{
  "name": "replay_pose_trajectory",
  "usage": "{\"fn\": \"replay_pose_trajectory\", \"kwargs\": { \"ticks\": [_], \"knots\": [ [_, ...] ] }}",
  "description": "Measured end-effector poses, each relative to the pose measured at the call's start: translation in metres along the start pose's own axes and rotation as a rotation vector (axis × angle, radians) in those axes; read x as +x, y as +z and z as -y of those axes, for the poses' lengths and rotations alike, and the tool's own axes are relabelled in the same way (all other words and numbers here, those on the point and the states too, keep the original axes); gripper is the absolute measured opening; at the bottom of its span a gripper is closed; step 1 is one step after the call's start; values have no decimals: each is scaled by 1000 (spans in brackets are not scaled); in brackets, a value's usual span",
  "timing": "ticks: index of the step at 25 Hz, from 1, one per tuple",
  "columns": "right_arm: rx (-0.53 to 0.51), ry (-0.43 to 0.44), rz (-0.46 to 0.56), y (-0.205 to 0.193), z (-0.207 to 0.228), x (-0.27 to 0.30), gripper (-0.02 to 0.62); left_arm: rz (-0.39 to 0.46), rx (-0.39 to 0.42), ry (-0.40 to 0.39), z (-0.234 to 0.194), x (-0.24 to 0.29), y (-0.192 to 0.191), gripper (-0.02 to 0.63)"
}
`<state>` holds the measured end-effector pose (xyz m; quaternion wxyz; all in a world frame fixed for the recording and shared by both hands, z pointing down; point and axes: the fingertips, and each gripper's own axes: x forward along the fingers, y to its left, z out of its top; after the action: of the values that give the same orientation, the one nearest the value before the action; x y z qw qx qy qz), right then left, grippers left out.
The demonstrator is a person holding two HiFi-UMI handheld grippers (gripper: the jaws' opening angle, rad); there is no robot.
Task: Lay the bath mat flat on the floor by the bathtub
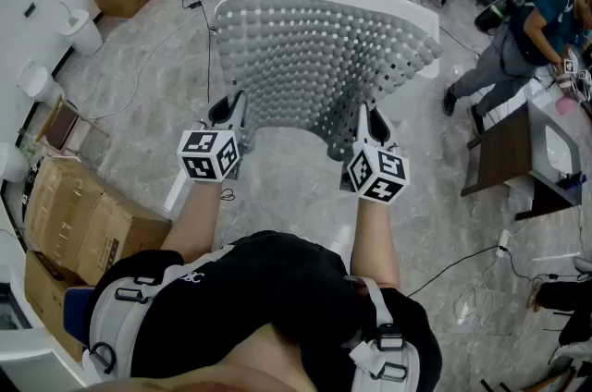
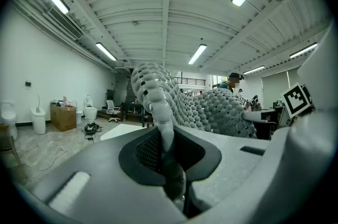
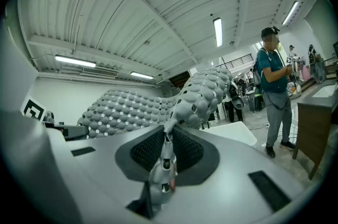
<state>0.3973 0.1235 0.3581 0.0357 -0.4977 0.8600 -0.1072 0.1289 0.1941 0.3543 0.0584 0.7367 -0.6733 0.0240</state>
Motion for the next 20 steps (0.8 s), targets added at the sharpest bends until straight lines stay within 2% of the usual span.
{"fn": "replay_pose_trajectory", "kwargs": {
  "ticks": [6,12,20],
  "knots": [
    [-16,0,-2,-4,-6,-4,52,3,-2,-3,0,-6,-1,35],
    [20,-19,-21,-8,-8,-6,52,6,-9,-3,-3,-13,-1,35],
    [9,-21,-33,-14,-31,-10,52,5,-6,-7,-17,-30,-3,35]
  ]
}}
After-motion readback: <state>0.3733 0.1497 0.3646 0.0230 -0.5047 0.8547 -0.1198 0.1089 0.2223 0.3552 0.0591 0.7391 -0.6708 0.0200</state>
